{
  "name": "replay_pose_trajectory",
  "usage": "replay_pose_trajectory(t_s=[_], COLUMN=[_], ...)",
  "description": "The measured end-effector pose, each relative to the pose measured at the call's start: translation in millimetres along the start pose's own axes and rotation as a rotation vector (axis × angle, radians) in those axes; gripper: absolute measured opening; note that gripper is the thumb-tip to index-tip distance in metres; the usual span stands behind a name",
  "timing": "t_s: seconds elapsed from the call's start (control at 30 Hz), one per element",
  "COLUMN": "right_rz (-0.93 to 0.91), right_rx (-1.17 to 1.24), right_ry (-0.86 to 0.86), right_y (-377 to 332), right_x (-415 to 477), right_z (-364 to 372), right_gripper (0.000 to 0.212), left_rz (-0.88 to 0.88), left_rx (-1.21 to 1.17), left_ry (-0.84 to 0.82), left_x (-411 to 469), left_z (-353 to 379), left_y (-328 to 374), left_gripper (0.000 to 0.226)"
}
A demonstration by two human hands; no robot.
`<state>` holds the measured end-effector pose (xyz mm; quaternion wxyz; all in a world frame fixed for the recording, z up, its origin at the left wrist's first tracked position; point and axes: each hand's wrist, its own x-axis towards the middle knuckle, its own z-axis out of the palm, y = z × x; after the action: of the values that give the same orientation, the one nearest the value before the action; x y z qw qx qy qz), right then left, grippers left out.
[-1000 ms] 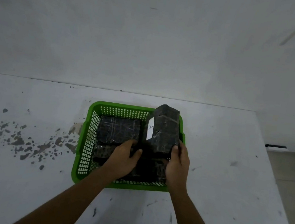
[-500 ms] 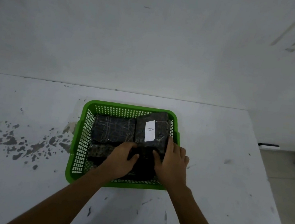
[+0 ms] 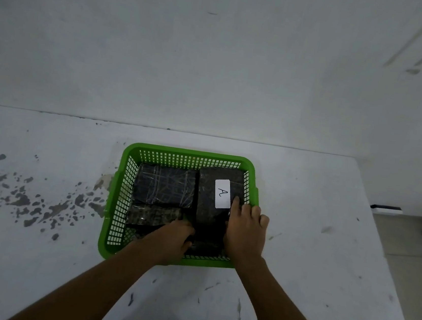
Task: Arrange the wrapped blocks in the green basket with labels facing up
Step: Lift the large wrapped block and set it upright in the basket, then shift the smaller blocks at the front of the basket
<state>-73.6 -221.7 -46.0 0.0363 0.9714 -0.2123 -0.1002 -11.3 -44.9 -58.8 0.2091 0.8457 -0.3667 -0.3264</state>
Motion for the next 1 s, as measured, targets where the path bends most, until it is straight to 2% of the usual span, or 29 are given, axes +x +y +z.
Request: replay_pose_trajectory(t_s=[0.1, 0.23, 0.3, 0.43, 0.6, 0.7, 0.87, 1.0], right_rz=[0.016, -0.142, -0.225, -0.309, -0.373, -0.358, -0.376, -0.412], right_rx=[0.078, 0.359, 0.528, 0.571, 0.371, 0.392, 0.420, 0.464], right_ry=[0.000, 0.070, -0.030, -0.219, -0.240, -0.323, -0.402, -0.427], right_y=[-3, -3, -1, 7, 7, 8, 12, 16], right_x=[-2, -19, -28, -35, -39, -36, -32, -36], right_z=[-4, 6, 12, 22, 25, 24, 18, 14], right_gripper=[0.059, 0.026, 0.022, 0.037, 0.069, 0.083, 0.082, 0.070], left_rz=[0.023, 0.022, 0.016, 0.011, -0.002, -0.019, -0.051, -0.065], left_rx=[-0.026, -0.071, -0.087, -0.101, -0.102, -0.105, -0.135, -0.157], left_ry=[0.038, 0.083, 0.098, 0.118, 0.165, 0.161, 0.145, 0.154], left_x=[-3, -12, -17, -25, -33, -38, -45, -52], left_z=[-3, -5, -3, -3, -2, -2, 1, 6], left_y=[0, -4, -6, -9, -12, -13, -11, -11], left_gripper=[0.018, 0.017, 0.019, 0.018, 0.019, 0.023, 0.025, 0.028])
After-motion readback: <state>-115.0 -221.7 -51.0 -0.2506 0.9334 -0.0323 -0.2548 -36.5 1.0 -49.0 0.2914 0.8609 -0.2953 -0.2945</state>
